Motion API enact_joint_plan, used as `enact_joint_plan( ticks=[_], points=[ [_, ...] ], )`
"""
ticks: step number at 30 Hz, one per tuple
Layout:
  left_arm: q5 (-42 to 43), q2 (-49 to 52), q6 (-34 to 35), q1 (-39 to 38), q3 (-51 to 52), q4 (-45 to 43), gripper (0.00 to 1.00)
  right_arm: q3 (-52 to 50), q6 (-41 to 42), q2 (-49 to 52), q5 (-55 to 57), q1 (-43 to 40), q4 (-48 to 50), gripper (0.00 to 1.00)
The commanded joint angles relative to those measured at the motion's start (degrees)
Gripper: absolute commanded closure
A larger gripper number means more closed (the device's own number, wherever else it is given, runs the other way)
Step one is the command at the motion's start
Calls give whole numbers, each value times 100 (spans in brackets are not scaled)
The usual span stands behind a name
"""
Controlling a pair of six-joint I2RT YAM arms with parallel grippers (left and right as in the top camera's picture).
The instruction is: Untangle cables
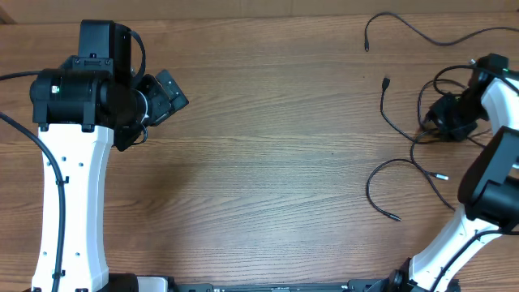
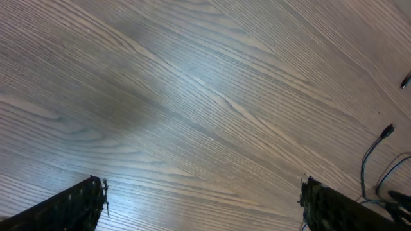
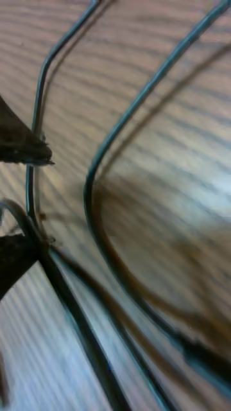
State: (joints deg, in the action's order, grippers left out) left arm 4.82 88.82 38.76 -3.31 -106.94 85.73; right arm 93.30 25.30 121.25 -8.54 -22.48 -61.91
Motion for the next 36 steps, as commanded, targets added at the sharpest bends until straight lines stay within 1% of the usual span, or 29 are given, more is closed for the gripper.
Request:
enact_joint_plan(
  ticks=[1, 5, 8, 12, 14, 17, 22, 28, 29, 33, 34, 35, 36],
  points=[
    [-96, -116, -109, -11, -90, -9, 0, 2, -20, -4, -55, 186, 144, 66],
    [-98, -116, -109, -11, -90, -9, 0, 2, -7, -2, -52, 264, 181, 70],
    [-98, -116, -109, -11, -92, -9, 0, 2, -4, -2, 63, 264, 129, 70],
    [-98, -116, -109, -9, -90, -11, 0, 2, -4, 2, 560, 264, -26, 69],
    [-98, -116, -109, -9, -90, -11, 0, 0, -11, 9, 610, 264, -50, 63],
    [-98, -116, -109, -9, -90, -11, 0, -4, -15, 17, 605, 267, -24, 62],
    [-98, -116, -109, -9, -90, -11, 1, -9, -9, 28, 590, 267, 66, 68],
    [-96, -116, -109, -9, -92, -11, 0, -157, -4, 28, 586, 267, 269, 69],
    [-96, -116, -109, -9, -92, -11, 0, -201, -7, 28, 586, 267, 304, 70],
    [-96, -116, -109, -9, -90, -11, 0, -310, -7, 28, 588, 267, 380, 82],
    [-96, -116, -109, -9, -90, -11, 0, -310, -7, 28, 588, 267, 380, 85],
    [-98, -116, -109, -9, -90, -11, 0, -306, -7, 28, 588, 264, 380, 92],
    [-96, -116, -109, -9, -90, -11, 0, -251, -9, 26, 588, 264, 321, 96]
  ],
)
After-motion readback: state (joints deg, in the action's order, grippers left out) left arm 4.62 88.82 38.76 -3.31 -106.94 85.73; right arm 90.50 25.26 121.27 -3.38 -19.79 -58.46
